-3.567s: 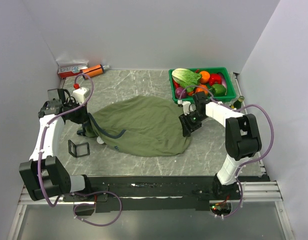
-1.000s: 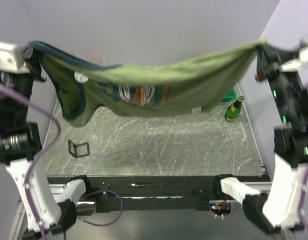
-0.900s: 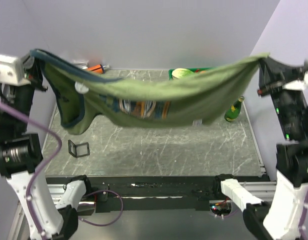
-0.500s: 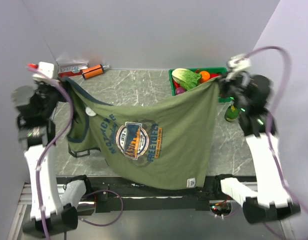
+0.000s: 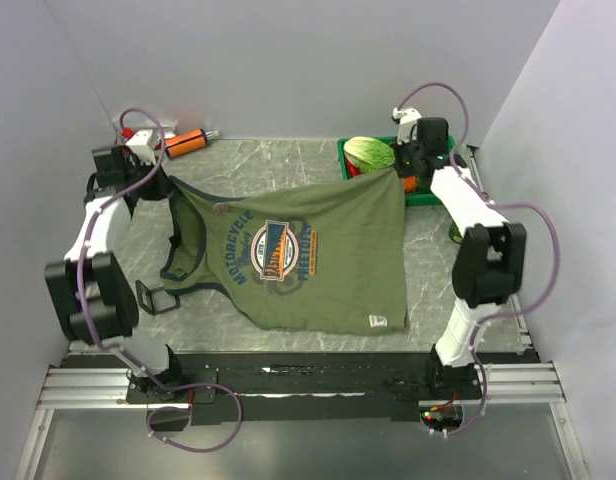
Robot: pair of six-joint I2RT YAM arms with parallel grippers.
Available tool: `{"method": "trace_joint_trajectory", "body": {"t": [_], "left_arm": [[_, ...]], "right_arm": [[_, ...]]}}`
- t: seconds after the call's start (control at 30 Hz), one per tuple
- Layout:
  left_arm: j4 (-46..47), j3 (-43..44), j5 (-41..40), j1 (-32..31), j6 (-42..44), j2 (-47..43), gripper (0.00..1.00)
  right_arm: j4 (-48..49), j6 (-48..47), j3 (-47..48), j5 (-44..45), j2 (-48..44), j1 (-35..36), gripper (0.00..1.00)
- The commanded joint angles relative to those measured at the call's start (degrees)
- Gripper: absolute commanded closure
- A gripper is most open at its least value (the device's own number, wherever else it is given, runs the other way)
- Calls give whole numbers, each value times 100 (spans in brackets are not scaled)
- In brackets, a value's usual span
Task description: Remove the brooch from the garment
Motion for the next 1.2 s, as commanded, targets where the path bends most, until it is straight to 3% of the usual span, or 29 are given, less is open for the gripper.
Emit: {"method": "trace_joint_trajectory", "body": {"t": [0.0,0.03,0.23,0.33,0.5,0.63,0.67,0.8,0.97,1.17], "left_arm": [[354,776,-19,13,11,636,91],[328,995,-10,13,-59,743,82],[389,1558,-300,-57,-34,1148,43],[293,1883,-616,-57,37,1183,36],[-733,1859,-583,12,589,264,33],[-2174,642,-300,468,1992,-766,31],[-2734,385,-352,566,2241,-942,31],[-3564,-872,-783,953,3384,-1898,31],[-3294,-2385,-1450,1138,4159,-2613,29],[-2767,-2519,-1864,1138,3493,-1973,30]], "right_arm": [[400,-213,872,545,376,89,77],[269,-196,1005,554,551,115,68],[285,-126,1235,782,466,195,45],[259,-125,1226,774,247,212,39],[-118,-555,569,186,-518,440,37],[-654,-1004,-608,-552,-1431,502,37],[-794,-1100,-967,-701,-1546,502,37],[-1515,-1189,-1550,-983,-1977,502,37],[-1517,-1198,-2419,-1151,-2496,686,35],[-1455,-1180,-2860,-1178,-2708,994,34]]}}
